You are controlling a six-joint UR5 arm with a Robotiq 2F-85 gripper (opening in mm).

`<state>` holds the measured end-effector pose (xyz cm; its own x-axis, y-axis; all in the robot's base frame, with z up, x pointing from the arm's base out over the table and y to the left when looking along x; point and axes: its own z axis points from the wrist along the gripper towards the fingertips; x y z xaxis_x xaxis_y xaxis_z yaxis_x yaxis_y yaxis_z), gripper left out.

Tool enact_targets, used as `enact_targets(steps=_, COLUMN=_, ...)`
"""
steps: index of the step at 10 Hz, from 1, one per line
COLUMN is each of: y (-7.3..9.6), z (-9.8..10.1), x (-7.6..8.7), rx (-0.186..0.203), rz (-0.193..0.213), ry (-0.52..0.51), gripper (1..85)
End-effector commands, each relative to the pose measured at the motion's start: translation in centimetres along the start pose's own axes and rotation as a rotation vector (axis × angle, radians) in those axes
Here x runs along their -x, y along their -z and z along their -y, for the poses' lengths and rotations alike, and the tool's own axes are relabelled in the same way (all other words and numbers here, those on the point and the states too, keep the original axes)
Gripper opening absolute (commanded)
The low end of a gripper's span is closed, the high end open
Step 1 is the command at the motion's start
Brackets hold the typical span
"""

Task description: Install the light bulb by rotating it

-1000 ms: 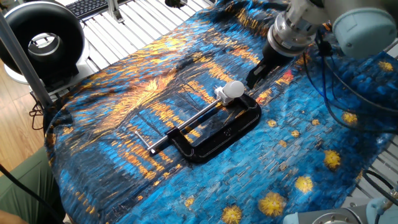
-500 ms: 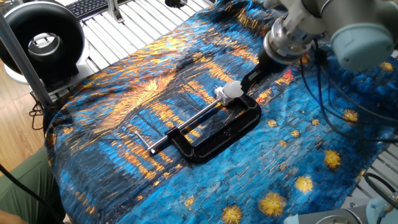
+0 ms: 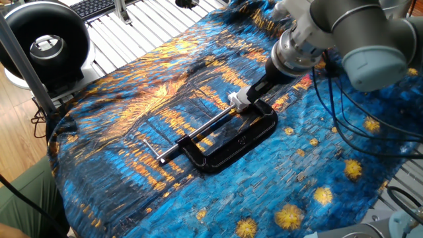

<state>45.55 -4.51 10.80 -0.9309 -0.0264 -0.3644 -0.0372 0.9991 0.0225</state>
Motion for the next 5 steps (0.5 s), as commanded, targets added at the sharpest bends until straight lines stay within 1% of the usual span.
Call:
enact_targets(steps=1, y=-0.5, z=-0.2, x=1.4, rx=-0.002, rz=0.041, ry=0.006, gripper=55.7)
enact_targets(steps=2, y=-0.5, z=-0.1, x=2.1, rx=-0.006, rz=0.060, ry=0.012, gripper=56.0)
enact_targets(steps=3, y=-0.5, z=-0.2, x=2.6, rx=0.001, rz=0.072, ry=0.006, gripper=56.3)
enact_targets(steps=5, y=-0.5, z=-0.8, x=3.2, rx=0.026, rz=0.093, ry=-0.008, gripper=56.3)
